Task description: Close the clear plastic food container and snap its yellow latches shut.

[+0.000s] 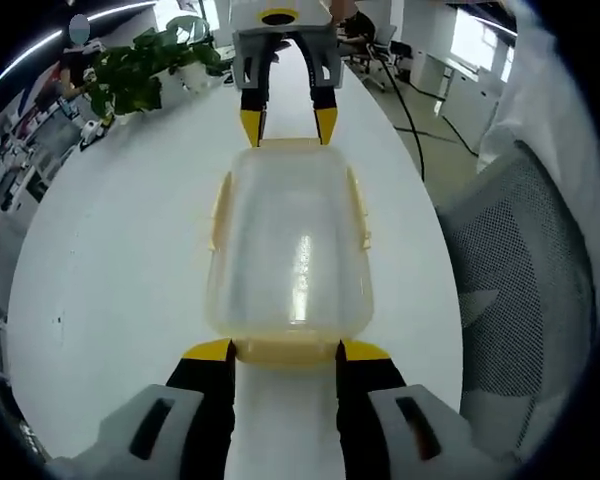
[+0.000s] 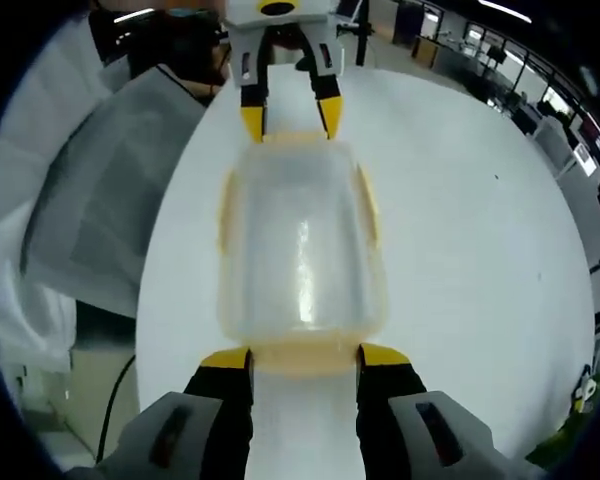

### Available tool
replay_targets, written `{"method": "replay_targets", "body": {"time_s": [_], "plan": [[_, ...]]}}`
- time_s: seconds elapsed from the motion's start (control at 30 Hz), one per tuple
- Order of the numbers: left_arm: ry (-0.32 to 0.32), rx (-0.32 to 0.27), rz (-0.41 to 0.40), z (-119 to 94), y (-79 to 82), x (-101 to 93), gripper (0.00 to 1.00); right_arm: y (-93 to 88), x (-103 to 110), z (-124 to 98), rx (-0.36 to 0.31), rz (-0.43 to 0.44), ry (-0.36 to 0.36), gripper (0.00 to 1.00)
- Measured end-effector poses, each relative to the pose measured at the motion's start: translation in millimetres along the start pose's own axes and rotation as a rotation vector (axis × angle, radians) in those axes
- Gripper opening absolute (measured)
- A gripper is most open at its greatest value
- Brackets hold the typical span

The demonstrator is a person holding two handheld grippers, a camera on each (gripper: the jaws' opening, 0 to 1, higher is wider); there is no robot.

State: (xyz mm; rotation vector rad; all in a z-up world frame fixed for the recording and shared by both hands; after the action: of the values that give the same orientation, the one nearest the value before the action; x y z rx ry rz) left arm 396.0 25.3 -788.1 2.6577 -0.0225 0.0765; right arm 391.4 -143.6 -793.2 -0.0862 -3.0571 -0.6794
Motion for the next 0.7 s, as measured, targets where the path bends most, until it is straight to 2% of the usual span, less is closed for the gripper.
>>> {"method": "replay_targets", "body": {"time_s": [0.33,0.47,0.5,0.53,0.6,0.63,0.7], "plan": [[-0.025,-0.016,-0.011,0.6,-1.0,-0.4,0.39,-0.1,0.5,2.6,-0.002,0.003,0.022,0.39],[-0.025,-0.025,-0.027,1.1,-2.4,0.2,0.4,-3.4,1.0,3.7,0.001,0.041,0.022,0.4],[-0.022,-0.028,-0.045,0.9,-3.3,0.6,0.41,-3.8,0.9,3.8,-0.002,0.06,0.018,0.43],[-0.017,-0.034,-0.06,0.9,-4.4,1.6,0.45,-3.4,1.5,4.9,-0.016,0.08,0.017,0.47],[0.0,-0.043,-0.077,2.0,-8.2,1.9,0.6,-5.6,4.9,4.7,-0.015,0.089,0.022,0.5],[0.004,-0.046,-0.081,1.7,-10.4,0.4,0.6,-6.7,6.6,4.0,-0.013,0.089,0.02,0.48],[-0.013,-0.052,-0.116,-1.4,-12.6,-4.8,0.49,-9.8,8.9,0.9,-0.007,0.104,0.011,0.45]]}}
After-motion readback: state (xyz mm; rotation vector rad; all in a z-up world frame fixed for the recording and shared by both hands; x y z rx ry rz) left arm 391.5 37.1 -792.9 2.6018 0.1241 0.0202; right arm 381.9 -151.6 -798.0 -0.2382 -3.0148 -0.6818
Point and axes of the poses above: the point that each gripper's makers call its tool centre point, and the gripper's own axes: z roughly forward along the fingers, x roughly to its left, y roughly out of its top, the point moved 1 cm from there along -z, roughly backward along the fingers
